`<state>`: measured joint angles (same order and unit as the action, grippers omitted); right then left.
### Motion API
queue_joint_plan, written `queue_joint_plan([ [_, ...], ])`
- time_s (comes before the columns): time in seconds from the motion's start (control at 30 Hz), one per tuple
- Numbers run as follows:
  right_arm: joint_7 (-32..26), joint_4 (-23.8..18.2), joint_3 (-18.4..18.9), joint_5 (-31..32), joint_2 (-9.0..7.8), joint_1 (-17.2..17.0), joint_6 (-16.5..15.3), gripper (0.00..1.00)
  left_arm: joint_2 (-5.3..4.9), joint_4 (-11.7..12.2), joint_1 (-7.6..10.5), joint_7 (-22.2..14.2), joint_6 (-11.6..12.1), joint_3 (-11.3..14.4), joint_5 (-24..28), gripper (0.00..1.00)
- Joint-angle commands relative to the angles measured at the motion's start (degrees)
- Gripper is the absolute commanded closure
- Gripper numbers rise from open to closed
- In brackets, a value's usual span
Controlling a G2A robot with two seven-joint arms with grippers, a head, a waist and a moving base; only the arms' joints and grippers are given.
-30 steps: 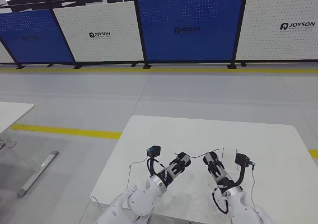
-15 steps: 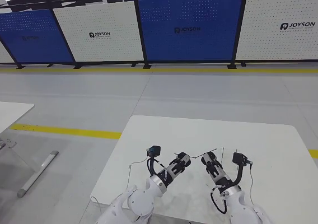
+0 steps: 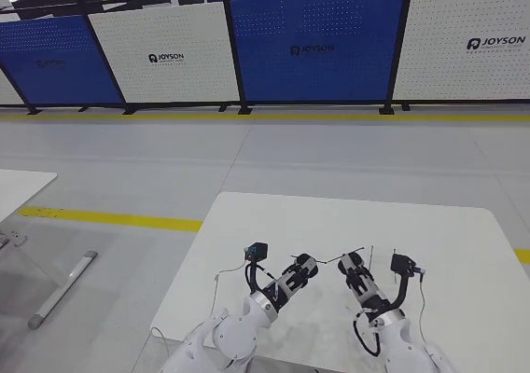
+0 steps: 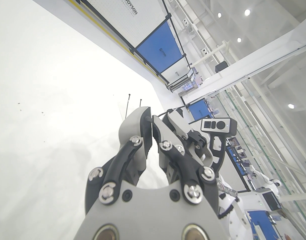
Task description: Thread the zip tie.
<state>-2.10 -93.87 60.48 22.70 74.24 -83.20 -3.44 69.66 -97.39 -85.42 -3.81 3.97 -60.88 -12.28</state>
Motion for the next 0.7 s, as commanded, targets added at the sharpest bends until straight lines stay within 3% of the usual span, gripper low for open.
queue_joint_plan([
  [0.0,-0.08,0.19,-0.09,0.02,0.09,0.14,0.02,1.00,0.00,0.00,0.00,0.00,0.00,0.00,0.00,1.00],
  [0.67,0.07,0.00,0.66,0.79,0.51,-0.70,-0.50,1.00,0.00,0.00,0.00,0.00,0.00,0.00,0.00,1.00],
])
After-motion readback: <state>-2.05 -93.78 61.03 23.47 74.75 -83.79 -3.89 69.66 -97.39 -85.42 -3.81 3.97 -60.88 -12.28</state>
